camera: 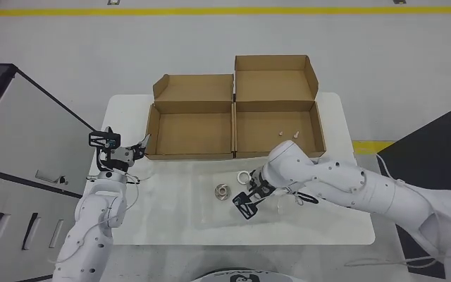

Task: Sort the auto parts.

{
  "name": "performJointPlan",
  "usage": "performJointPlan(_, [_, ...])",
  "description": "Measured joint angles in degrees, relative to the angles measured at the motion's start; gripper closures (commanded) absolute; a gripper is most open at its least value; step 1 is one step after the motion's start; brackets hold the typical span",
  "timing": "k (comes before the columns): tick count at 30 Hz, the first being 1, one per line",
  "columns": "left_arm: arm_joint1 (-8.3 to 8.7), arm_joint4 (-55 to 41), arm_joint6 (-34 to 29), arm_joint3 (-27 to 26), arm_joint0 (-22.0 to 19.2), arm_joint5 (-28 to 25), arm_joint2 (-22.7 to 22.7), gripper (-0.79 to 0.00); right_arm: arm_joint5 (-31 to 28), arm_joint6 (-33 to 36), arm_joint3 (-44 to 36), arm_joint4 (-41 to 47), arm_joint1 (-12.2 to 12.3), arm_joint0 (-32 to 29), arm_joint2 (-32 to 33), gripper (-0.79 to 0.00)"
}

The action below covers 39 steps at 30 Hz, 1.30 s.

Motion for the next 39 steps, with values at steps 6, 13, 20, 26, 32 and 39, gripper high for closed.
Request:
performJointPlan(6, [0.00,0.0,0.0,0.0,0.0,0.0,0.0,-0.785,0.0,0.0,-2.4,5.5,1.5,3.4,0.0,0.000])
performJointPlan(13, [0.00,0.0,0.0,0.0,0.0,0.0,0.0,-0.785,0.0,-1.7,-3.7,13.1,3.6,6.3,1.3,0.000])
performJointPlan(20, [0.00,0.0,0.0,0.0,0.0,0.0,0.0,-0.785,2.7,-8.6,-4.6,13.3,7.8,2.3,6.9,0.000])
performJointPlan(26, [0.00,0.0,0.0,0.0,0.0,0.0,0.0,-0.785,6.9,-15.8,-6.1,10.3,12.4,-3.6,13.2,0.000])
performJointPlan(32, [0.00,0.0,0.0,0.0,0.0,0.0,0.0,-0.785,10.6,-27.1,-6.6,6.5,17.5,-11.4,20.9,0.000])
performJointPlan(39, [0.00,0.0,0.0,0.0,0.0,0.0,0.0,-0.785,14.3,-44.2,-6.7,1.8,22.5,-21.3,29.6,0.000])
